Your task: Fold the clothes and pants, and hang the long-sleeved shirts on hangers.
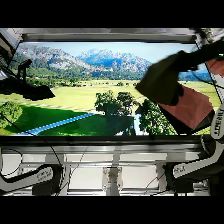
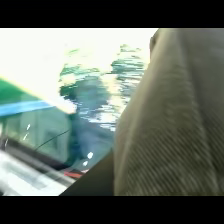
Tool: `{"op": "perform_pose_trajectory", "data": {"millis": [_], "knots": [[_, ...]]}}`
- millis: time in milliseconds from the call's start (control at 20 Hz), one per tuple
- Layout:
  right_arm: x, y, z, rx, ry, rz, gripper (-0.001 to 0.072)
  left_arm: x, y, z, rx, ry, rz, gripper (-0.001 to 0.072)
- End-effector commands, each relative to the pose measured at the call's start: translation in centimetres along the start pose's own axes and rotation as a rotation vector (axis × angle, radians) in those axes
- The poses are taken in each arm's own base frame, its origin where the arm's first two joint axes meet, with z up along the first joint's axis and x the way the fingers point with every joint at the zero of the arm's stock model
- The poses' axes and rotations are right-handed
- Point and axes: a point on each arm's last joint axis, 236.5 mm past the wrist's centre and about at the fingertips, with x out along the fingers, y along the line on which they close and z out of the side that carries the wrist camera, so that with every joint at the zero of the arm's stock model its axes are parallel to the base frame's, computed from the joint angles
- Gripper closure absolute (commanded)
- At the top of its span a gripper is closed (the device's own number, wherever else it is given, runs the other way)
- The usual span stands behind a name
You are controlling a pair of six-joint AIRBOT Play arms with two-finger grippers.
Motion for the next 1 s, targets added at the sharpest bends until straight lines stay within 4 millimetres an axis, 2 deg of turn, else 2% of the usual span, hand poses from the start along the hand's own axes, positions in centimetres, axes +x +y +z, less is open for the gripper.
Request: {"op": "perform_pose_trajectory", "data": {"millis": [0,150,250,500,600,700,750,800,850,950], "knots": [[-4.1,-9.4,-2.6,0.183,0.012,-0.195,0.0691,0.0,0.0,0.0,-0.001,0.001,0.0,0.0292],[-5.3,-15.4,-5.7,0.281,0.073,-0.338,0.0692,0.0,0.0,0.0,-0.001,0.001,0.0,0.0293],[-5.2,-18.2,-7.2,0.344,0.097,-0.386,0.0691,0.0,0.0,0.0,-0.001,0.001,0.0,0.0292],[-2.2,-23.5,-13.5,0.51,0.263,-0.519,0.0692,0.0,0.0,0.0,-0.001,0.001,0.0,0.0292],[-0.8,-25.2,-15.4,0.546,0.299,-0.566,0.0691,0.0,0.0,0.0,-0.001,0.001,0.0,0.0292],[0.0,-26.6,-16.4,0.571,0.302,-0.612,0.0674,0.0,0.0,0.0,-0.001,0.001,0.001,0.0292],[0.1,-27.0,-16.7,0.571,0.307,-0.626,0.0532,0.0,0.0,0.0,-0.001,0.001,0.001,0.0293],[0.1,-27.2,-16.8,0.569,0.305,-0.633,0.0346,0.0,0.0,0.0,-0.001,0.001,0.001,0.0292],[-0.1,-27.3,-16.8,0.567,0.305,-0.643,0.019,0.0,0.0,0.0,-0.001,0.001,0.001,0.0292],[-1.0,-27.1,-16.1,0.545,0.261,-0.658,0.0167,0.0,0.0,0.0,-0.001,0.001,0.001,0.0292]]}}
